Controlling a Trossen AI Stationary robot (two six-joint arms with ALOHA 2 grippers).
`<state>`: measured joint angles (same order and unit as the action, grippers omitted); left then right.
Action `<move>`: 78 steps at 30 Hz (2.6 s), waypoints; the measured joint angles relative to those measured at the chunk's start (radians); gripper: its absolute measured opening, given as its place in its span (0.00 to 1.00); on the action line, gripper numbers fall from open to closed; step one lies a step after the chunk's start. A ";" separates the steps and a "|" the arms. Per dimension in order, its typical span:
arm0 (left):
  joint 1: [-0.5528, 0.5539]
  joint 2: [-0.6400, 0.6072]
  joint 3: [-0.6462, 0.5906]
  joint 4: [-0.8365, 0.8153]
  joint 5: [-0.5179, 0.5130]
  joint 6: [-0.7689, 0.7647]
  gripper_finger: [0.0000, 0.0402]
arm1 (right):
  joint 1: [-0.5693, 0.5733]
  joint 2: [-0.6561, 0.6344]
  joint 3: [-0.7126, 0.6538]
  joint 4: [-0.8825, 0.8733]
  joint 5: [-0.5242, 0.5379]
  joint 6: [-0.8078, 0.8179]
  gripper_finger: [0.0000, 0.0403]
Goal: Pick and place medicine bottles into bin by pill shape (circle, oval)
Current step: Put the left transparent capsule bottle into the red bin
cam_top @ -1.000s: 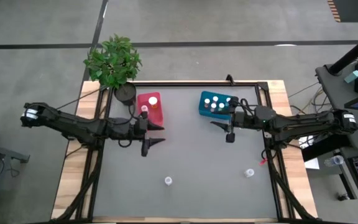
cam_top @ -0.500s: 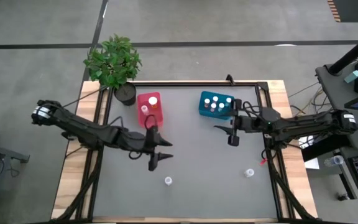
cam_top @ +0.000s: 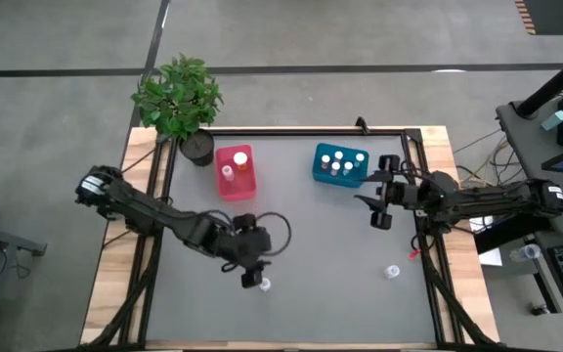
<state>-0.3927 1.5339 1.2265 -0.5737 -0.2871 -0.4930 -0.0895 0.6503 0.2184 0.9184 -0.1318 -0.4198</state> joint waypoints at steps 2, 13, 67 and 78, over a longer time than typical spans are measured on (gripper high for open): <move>-0.016 0.043 0.048 -0.047 0.029 -0.024 0.55 | 0.000 -0.031 -0.015 -0.001 0.000 0.003 0.41; -0.131 0.166 0.157 -0.188 0.100 -0.071 0.55 | 0.000 -0.073 -0.032 -0.014 0.002 0.007 0.41; -0.148 0.310 0.064 0.009 0.011 -0.049 0.37 | -0.003 -0.073 -0.029 -0.023 0.029 -0.010 0.41; -0.141 0.287 0.067 -0.006 0.011 -0.043 0.30 | -0.003 -0.073 -0.029 -0.023 0.030 -0.011 0.41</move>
<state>-0.5337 1.8214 1.2938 -0.5794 -0.2762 -0.5358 -0.0921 0.5774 0.1890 0.8951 -0.1020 -0.4304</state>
